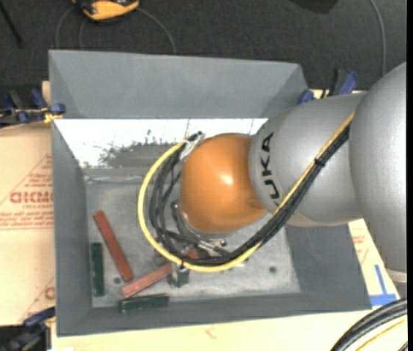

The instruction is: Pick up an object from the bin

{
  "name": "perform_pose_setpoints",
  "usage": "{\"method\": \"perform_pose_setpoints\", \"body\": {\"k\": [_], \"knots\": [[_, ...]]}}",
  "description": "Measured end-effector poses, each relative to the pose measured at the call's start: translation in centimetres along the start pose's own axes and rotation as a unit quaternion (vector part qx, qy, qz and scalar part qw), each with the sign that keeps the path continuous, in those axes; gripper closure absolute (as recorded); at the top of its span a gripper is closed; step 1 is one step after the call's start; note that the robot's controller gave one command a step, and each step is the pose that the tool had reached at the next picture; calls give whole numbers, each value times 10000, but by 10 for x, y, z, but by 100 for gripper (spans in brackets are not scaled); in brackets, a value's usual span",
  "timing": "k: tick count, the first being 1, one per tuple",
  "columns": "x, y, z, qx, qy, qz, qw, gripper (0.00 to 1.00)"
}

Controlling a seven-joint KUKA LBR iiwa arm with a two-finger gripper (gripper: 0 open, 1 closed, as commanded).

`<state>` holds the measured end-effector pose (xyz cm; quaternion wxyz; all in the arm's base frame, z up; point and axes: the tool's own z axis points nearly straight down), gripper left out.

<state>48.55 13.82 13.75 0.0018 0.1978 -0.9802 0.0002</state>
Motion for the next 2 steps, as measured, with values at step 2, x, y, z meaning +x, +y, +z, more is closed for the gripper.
{"method": "perform_pose_setpoints", "body": {"k": [2], "knots": [[-8, -14, -101, 6, -22, 100, 9999, 100]]}}
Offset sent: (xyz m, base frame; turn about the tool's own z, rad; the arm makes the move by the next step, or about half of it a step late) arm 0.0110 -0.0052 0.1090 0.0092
